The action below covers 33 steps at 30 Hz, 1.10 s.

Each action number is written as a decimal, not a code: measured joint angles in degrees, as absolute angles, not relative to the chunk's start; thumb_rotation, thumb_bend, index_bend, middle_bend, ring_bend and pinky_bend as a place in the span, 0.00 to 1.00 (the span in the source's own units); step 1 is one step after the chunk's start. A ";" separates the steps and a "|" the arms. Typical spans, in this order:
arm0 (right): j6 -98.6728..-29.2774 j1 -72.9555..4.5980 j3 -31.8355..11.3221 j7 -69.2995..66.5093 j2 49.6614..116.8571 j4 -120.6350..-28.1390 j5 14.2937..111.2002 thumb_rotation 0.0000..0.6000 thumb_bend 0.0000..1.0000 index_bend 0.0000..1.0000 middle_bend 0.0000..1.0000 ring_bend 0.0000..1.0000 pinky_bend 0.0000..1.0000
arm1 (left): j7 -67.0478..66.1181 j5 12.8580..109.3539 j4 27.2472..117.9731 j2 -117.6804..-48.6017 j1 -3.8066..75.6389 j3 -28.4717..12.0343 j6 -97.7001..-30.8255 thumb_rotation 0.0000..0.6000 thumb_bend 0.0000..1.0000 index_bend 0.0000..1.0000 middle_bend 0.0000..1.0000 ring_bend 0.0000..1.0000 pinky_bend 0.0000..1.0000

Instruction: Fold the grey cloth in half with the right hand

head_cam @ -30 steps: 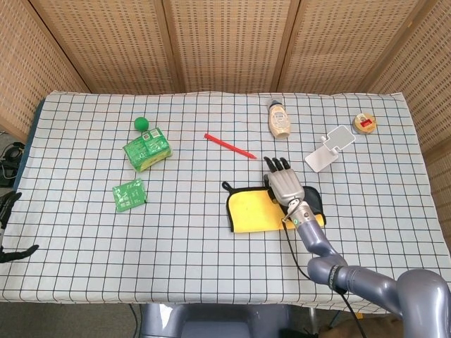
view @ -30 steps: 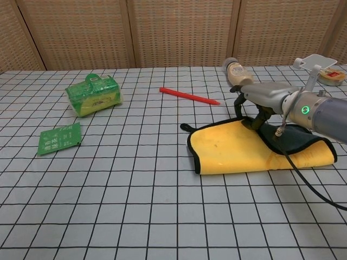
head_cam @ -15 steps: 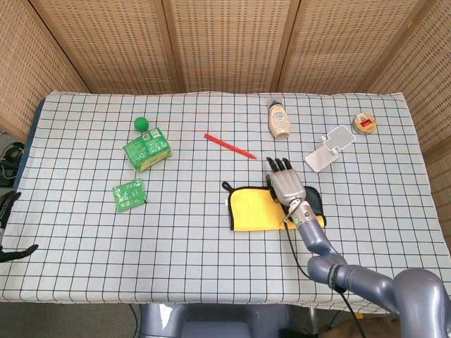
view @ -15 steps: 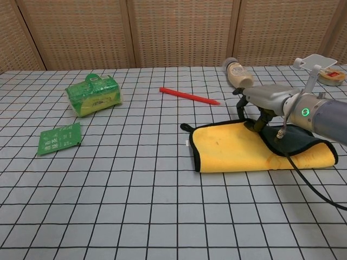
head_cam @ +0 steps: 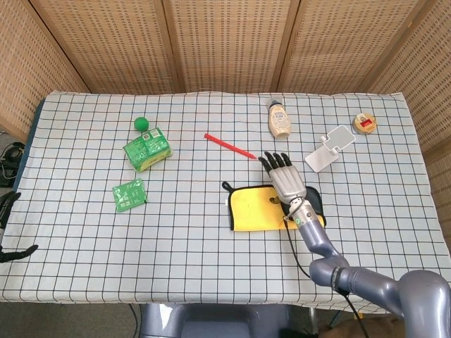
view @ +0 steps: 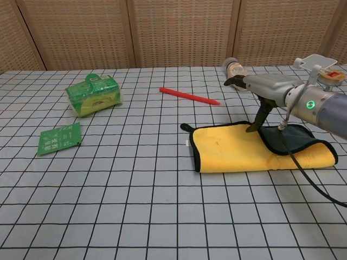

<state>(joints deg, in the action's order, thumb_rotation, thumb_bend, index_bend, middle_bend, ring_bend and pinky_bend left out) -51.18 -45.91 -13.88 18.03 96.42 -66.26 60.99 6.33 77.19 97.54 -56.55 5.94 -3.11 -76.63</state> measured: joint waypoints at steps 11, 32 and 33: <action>-55.44 -40.90 -8.11 15.75 86.36 -78.17 69.96 1.00 0.23 0.49 0.00 0.00 0.00 | 5.91 77.97 97.94 -56.59 5.96 -2.85 -76.86 1.00 0.00 0.00 0.00 0.00 0.00; -62.72 -34.11 0.76 12.33 84.30 -73.06 84.03 1.00 0.44 0.53 0.00 0.00 0.00 | 4.43 79.99 99.54 -56.69 5.41 -2.20 -78.69 1.00 0.00 0.00 0.00 0.00 0.00; -62.77 -34.05 0.81 12.37 84.64 -72.32 84.37 1.00 0.44 0.53 0.00 0.00 0.00 | 4.40 79.97 99.54 -56.69 5.43 -2.20 -78.67 1.00 0.00 0.00 0.00 0.00 0.00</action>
<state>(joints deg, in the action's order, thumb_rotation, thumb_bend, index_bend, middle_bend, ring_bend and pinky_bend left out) -62.77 -34.05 0.81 12.37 84.64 -72.32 84.37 4.40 79.97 99.54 -56.69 5.43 -2.20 -78.67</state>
